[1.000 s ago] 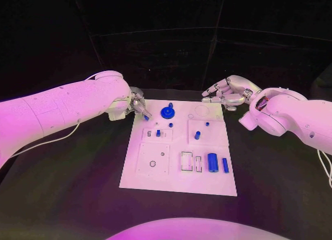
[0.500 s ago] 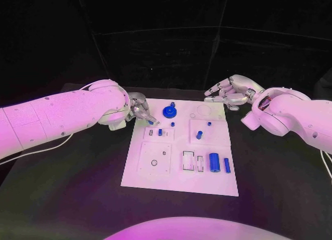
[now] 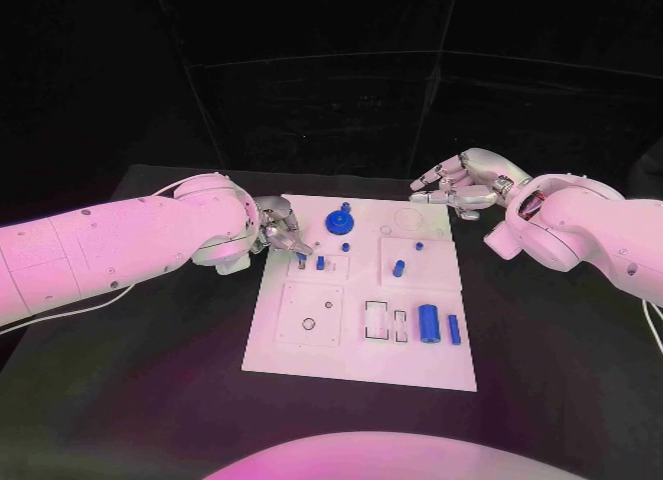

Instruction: Assemble the parts on the task board

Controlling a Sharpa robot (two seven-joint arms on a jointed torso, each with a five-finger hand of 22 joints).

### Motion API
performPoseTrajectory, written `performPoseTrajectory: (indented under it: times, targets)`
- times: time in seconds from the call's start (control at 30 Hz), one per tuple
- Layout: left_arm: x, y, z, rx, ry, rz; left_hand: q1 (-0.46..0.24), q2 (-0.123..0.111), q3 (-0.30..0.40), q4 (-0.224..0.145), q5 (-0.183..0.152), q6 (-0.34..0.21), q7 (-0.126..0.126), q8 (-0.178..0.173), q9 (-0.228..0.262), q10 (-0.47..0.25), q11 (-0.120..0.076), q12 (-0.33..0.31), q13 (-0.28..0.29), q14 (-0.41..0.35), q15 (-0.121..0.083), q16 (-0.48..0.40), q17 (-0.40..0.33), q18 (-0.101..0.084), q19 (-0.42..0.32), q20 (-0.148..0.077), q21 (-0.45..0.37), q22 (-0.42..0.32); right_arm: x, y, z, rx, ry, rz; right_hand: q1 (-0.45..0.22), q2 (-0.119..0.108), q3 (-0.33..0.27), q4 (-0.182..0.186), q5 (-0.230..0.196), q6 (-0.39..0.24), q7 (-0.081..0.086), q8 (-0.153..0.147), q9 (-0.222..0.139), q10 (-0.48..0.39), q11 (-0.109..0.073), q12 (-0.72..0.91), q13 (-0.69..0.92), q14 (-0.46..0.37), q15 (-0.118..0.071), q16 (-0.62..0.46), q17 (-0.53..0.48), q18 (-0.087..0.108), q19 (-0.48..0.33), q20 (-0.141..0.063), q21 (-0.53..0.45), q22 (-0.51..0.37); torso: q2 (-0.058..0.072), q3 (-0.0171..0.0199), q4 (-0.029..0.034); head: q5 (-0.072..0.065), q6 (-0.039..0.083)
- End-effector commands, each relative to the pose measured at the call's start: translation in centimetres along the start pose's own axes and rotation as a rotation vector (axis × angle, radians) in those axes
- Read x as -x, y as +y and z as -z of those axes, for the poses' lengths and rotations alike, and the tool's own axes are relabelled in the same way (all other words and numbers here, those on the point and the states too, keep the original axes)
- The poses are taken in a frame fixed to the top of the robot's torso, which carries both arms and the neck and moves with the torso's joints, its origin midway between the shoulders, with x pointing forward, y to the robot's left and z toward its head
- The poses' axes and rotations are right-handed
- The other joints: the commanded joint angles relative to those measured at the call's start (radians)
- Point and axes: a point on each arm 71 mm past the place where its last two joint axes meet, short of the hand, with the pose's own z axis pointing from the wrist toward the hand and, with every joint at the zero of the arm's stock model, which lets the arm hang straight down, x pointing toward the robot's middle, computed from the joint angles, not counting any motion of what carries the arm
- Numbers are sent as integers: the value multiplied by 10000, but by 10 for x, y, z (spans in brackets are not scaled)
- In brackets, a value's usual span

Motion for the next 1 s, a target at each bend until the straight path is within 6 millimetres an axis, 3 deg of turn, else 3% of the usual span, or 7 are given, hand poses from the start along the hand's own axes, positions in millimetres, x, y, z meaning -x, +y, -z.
performPoseTrajectory:
  times: [0.03, 1.0]
  targets:
    - [-1, 0, 1, -8, -15, -307, -13, -45, 1041, -1008, 40, -15, -49, 56, 23, 66, -13, 21, 2, 1037, -87, 33, 2635, 39, 60, -95, -23, 10, 0, 2, 0, 105, 64, 28, 2, 65, -61, 3, 53, -40, -5, 63, -13, -71, -31, -67, -17, 270, -28, -54, -10, 104, -34, -2, -44, -13, -1, 8, 1, 3, -19]
    - [-14, 2, -2, 322, 738, -1066, -147, -161, 1331, -1069, 40, -11, -50, 78, 35, 82, -14, 15, -4, 1037, -87, 33, 2635, 37, 65, -95, -23, 25, -1, 3, -1, 174, 127, 32, 2, 65, -61, 3, 53, -40, -5, 63, -13, -71, -31, -67, -17, 270, -28, -54, -10, 104, -34, -2, -44, -13, -5, 1, -3, 7, -65]
